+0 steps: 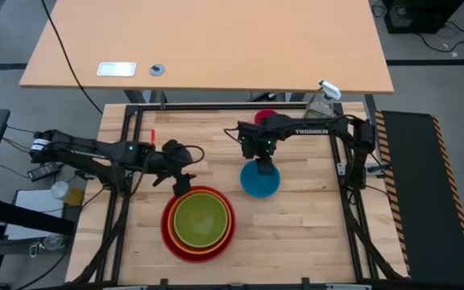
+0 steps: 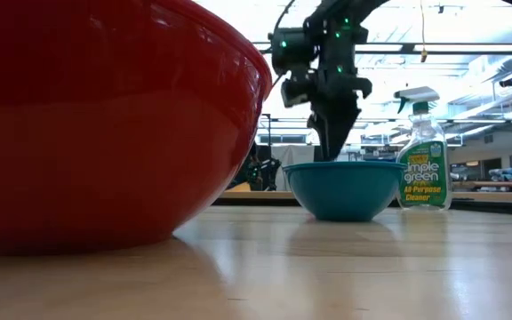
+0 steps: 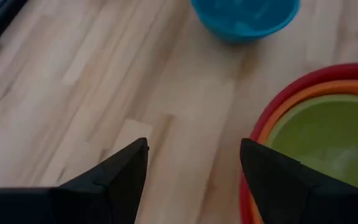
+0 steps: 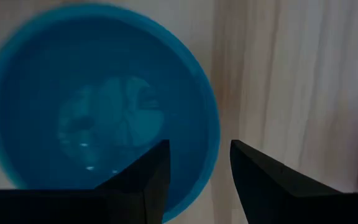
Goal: Nest bowls inside each other
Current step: Stack the small blue bowl on top of the medium green bowl
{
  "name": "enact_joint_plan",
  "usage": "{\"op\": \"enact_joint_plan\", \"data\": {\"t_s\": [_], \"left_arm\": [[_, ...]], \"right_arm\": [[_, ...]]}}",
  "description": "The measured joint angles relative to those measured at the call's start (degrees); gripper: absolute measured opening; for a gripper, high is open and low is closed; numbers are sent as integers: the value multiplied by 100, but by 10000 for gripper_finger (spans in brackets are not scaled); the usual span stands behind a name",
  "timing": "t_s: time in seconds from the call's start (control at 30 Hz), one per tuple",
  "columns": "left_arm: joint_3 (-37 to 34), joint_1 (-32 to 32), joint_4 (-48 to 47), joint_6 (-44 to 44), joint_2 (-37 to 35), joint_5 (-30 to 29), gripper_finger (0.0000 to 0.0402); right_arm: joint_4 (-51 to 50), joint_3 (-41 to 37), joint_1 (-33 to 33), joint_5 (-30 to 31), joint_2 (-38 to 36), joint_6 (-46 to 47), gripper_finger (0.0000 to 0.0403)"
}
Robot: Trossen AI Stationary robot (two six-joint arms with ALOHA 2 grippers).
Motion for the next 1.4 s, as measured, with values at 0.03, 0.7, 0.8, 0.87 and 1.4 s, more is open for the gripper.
{"op": "enact_joint_plan", "data": {"t_s": [0.03,0.7,0.8,0.87,1.4], "left_arm": [[-45,0,-35,-9,-60,-64,259],[-238,2,-115,-759,-1126,-816,259],[-238,2,-119,-765,-1209,-859,259],[-238,2,-117,-765,-1262,-859,259],[-238,2,141,-567,-1867,-863,259]], "right_arm": [[81,-92,-2,12,0,-5,174],[1103,-1092,31,94,0,481,55],[1086,-1072,26,-257,-36,645,21],[1058,-1053,4,-433,-24,766,18],[-428,617,-87,-441,20,928,21]]}}
